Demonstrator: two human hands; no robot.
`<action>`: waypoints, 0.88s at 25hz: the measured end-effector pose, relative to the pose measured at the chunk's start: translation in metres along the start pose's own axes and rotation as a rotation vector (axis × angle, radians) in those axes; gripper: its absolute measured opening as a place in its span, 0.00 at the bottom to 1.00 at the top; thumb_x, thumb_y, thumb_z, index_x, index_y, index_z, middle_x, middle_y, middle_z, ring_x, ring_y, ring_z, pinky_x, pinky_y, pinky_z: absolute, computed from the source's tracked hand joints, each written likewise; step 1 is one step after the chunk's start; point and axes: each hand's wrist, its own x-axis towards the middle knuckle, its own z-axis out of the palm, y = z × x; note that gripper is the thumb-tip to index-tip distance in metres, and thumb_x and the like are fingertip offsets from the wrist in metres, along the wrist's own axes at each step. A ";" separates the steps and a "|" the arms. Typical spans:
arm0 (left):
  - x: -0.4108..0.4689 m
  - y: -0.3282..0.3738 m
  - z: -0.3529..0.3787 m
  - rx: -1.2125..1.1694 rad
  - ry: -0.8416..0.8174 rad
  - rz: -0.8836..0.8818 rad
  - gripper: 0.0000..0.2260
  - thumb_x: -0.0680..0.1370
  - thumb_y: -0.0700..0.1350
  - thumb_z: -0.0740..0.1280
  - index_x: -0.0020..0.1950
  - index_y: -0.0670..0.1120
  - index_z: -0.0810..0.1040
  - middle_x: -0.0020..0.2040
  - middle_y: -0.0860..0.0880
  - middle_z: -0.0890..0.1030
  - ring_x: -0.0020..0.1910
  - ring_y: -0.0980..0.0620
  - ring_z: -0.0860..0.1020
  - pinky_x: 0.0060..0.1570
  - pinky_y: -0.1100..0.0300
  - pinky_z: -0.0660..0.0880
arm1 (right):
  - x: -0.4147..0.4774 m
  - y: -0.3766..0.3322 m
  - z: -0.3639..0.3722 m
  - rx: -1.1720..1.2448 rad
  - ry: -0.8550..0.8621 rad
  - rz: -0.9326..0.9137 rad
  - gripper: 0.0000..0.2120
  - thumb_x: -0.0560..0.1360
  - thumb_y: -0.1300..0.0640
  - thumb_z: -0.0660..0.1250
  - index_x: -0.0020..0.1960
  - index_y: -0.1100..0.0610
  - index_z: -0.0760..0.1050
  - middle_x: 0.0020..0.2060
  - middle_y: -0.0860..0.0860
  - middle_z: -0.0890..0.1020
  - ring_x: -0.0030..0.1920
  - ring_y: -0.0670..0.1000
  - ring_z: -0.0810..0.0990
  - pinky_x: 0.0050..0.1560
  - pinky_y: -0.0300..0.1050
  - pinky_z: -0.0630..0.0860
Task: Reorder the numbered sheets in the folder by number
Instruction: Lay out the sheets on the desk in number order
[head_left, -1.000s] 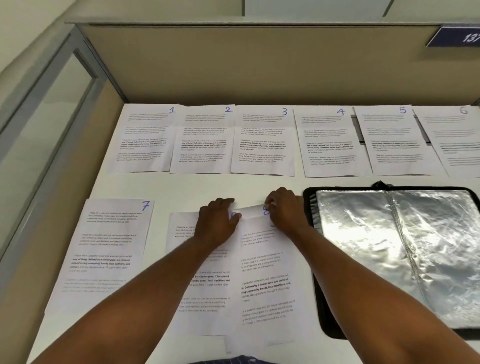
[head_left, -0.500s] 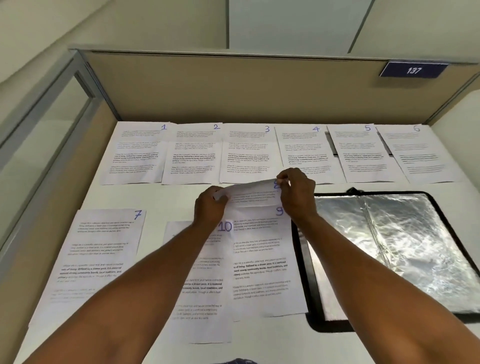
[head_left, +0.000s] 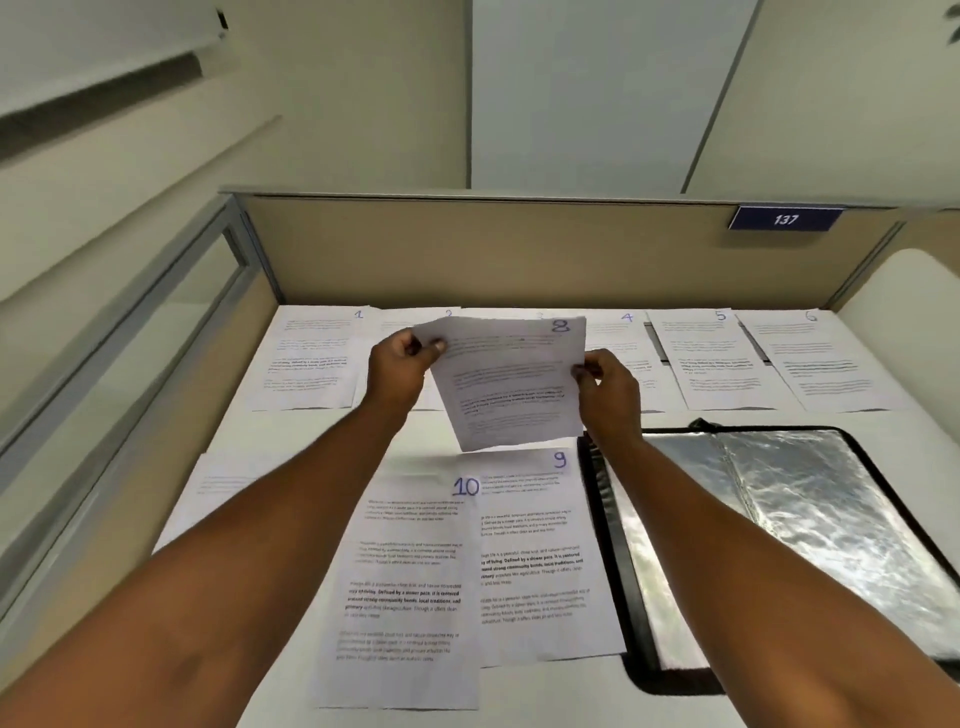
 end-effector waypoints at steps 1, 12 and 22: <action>0.001 0.006 -0.005 -0.014 0.013 0.020 0.05 0.76 0.39 0.74 0.51 0.44 0.82 0.46 0.47 0.84 0.43 0.54 0.80 0.49 0.59 0.77 | 0.002 -0.009 0.001 0.038 0.016 0.003 0.04 0.80 0.61 0.66 0.51 0.56 0.79 0.46 0.48 0.84 0.47 0.51 0.82 0.43 0.37 0.74; -0.008 0.005 -0.073 -0.044 0.127 -0.080 0.03 0.76 0.40 0.74 0.48 0.45 0.82 0.48 0.46 0.86 0.48 0.49 0.83 0.43 0.62 0.73 | 0.005 -0.092 0.035 0.353 0.046 0.041 0.10 0.75 0.64 0.75 0.42 0.50 0.79 0.40 0.50 0.85 0.41 0.48 0.83 0.48 0.44 0.80; -0.029 -0.045 -0.143 -0.071 0.159 -0.199 0.04 0.74 0.39 0.77 0.45 0.41 0.83 0.42 0.44 0.84 0.37 0.50 0.80 0.37 0.64 0.76 | -0.049 -0.061 0.092 0.262 -0.124 0.249 0.10 0.68 0.62 0.80 0.41 0.53 0.80 0.39 0.52 0.86 0.40 0.52 0.84 0.50 0.58 0.83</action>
